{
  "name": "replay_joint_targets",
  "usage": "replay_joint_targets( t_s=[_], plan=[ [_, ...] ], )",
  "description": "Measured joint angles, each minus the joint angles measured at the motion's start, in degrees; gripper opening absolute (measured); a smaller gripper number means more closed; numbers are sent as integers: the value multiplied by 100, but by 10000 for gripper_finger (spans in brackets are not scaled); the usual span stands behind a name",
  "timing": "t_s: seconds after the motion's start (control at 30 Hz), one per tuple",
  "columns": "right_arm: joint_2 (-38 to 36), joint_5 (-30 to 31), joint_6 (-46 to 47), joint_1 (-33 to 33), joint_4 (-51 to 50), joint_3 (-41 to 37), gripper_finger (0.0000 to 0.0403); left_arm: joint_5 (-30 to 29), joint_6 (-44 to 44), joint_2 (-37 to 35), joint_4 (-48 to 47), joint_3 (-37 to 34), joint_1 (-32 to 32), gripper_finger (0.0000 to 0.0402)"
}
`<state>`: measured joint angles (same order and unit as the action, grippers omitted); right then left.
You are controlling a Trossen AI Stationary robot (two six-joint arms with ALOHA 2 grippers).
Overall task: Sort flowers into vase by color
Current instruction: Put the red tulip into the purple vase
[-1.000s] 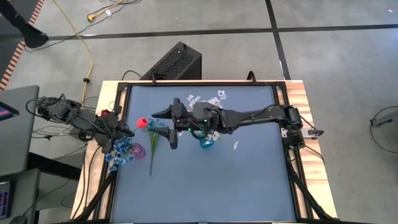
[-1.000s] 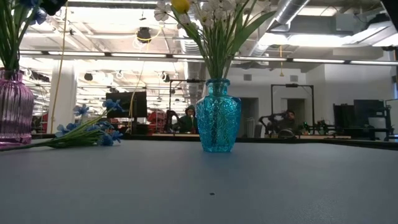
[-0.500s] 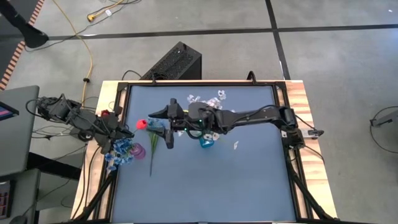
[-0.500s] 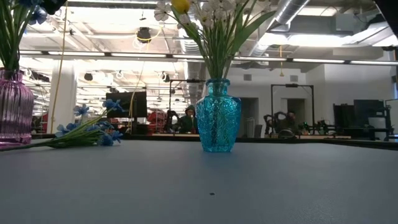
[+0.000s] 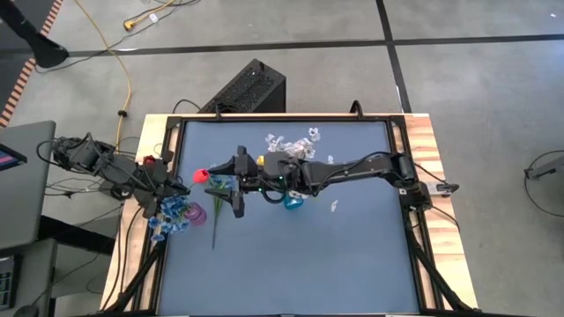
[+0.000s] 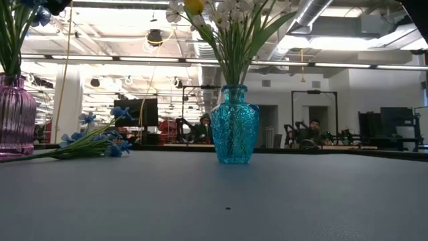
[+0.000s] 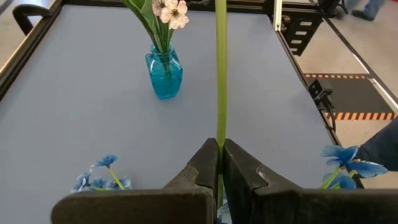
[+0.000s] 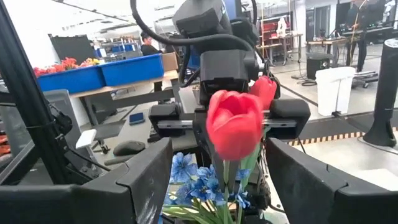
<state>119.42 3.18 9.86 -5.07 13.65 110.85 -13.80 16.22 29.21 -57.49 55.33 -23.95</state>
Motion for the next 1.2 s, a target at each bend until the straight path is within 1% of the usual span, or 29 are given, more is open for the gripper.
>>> replay_joint_targets(
  t_s=[0.17, 0.23, 0.3, 0.4, 0.53, 0.6, 0.7, 0.77, 0.87, 0.97, 1.07, 1.2],
  plan=[
    [0, 135, -14, 1, 22, 0, 284, 0, -38, 0, 0, 0, 0, 0],
    [0, 136, -25, 27, 28, 0, 275, -2, -38, 0, 0, 0, 0, 0],
    [0, 134, -25, 34, 26, 0, 258, -2, -38, 0, 0, 0, 0, 0],
    [0, 133, -27, 34, 5, 0, 217, -2, -38, 0, 0, 0, 0, 0],
    [0, 135, -30, 34, 20, 0, 144, -2, -36, 0, 0, 0, 0, 5],
    [0, 127, -29, 34, 7, 0, 103, -2, -36, 0, 0, 0, -1, 17],
    [0, 36, -43, 34, 4, 0, 47, -2, 24, 0, 0, 0, -1, 47],
    [0, -11, -47, 34, 4, 0, 20, -2, 110, -2, -4, 4, -1, 69],
    [0, -26, -43, 34, -12, 0, 19, 0, 145, -1, -15, 97, -1, 95],
    [-2, -27, 20, 34, -130, 0, 38, 0, 150, -2, -6, 292, -2, 110],
    [-2, -28, 69, 34, -294, 0, 45, 0, 155, -2, -1, 539, -1, 116],
    [-2, -29, 65, 34, -349, 0, 36, 189, 209, -4, -1, 832, -1, 116]
  ],
)
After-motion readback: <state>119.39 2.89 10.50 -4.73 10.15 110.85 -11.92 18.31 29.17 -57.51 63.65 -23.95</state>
